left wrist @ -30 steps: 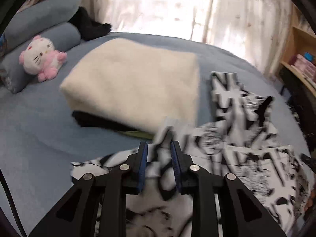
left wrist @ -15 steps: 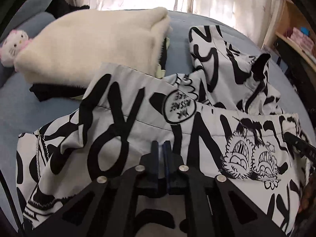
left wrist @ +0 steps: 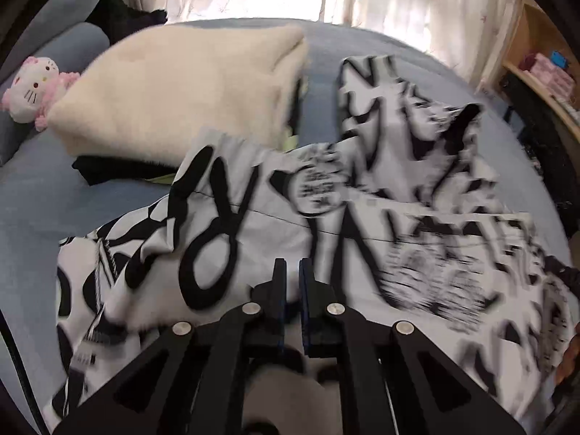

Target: Fold large clothes

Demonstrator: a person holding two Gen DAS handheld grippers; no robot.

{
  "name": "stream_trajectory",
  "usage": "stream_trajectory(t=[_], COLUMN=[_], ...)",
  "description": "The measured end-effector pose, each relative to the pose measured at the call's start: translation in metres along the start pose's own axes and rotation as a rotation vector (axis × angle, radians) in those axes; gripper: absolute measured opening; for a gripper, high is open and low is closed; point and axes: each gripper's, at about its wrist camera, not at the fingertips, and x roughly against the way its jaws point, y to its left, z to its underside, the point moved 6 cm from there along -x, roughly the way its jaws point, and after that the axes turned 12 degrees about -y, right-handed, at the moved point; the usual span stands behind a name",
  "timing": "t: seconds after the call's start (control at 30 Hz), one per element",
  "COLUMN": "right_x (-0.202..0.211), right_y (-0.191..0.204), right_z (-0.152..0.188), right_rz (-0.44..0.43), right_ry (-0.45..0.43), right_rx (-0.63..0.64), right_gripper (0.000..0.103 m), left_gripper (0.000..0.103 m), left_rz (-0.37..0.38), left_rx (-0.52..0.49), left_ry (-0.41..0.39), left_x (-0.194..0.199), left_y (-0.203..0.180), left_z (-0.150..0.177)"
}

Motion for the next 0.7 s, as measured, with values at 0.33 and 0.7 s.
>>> stream_trajectory(t=[0.33,0.7], right_x=[0.030,0.040], right_y=[0.134,-0.006], right_z=[0.088,0.087], right_rz=[-0.269,0.056], right_ry=[0.099,0.042], right_rx=[0.105,0.069], right_gripper=[0.005,0.005], left_gripper=[0.007,0.006], left_rz=[0.146,0.006], left_rx=[0.041,0.083], left_ry=[-0.003,0.049], left_x=[0.066,0.056], left_y=[-0.070,0.005], left_z=[0.051,0.104])
